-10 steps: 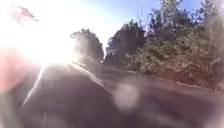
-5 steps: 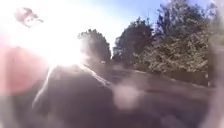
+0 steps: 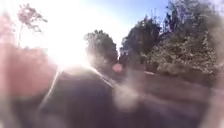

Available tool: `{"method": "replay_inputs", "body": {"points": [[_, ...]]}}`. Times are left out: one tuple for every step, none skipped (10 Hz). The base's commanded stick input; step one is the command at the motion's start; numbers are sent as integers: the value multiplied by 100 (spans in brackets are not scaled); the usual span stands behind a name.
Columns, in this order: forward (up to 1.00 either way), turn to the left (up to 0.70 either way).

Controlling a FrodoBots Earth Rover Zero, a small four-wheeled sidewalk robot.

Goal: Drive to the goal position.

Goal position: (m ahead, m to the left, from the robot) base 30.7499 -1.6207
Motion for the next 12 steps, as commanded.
{"method": "replay_inputs", "body": {"points": [[85, 0], [85, 0], [85, 0], [85, 0], [85, 0], [85, 0], [85, 0], [85, 0], [85, 0], [85, 0], [85, -21], [85, -33]]}}
